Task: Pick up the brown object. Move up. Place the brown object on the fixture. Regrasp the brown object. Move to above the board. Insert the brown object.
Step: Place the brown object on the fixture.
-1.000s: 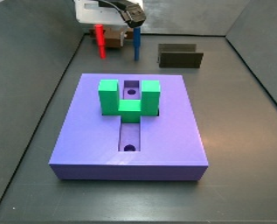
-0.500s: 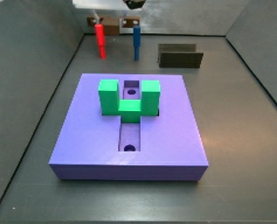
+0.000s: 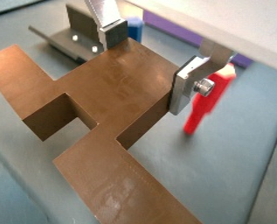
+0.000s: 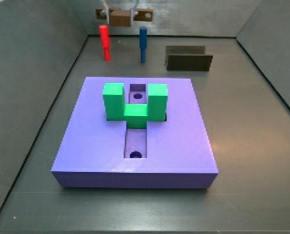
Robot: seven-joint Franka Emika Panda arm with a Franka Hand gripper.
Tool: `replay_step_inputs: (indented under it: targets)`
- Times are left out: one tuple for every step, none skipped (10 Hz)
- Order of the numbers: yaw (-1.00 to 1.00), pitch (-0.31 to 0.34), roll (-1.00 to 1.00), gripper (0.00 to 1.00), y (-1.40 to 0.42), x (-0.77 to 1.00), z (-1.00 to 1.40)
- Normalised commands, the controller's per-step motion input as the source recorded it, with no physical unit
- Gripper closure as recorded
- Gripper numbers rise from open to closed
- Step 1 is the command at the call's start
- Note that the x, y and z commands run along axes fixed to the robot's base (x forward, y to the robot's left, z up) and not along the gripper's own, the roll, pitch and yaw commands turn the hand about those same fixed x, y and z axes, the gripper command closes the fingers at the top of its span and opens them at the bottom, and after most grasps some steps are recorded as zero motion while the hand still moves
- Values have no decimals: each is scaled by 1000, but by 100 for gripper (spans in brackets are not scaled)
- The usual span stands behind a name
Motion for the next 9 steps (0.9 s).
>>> replay_step_inputs:
  targets:
    - [-186, 97, -837, 100, 40, 783, 349]
    - [-160, 71, -843, 100, 31, 817, 246]
    - [-174, 0, -877, 100, 0, 869, 243]
    - [-123, 0, -897, 100, 0, 854, 254]
    - [-126, 11, -854, 100, 0, 883, 186]
    - [-131, 23, -849, 100, 0, 883, 146]
    - [-83, 9, -820, 100, 20, 817, 51]
    - [-29, 9, -823, 100, 20, 809, 57]
    - [0, 40, -760, 100, 6, 851, 46]
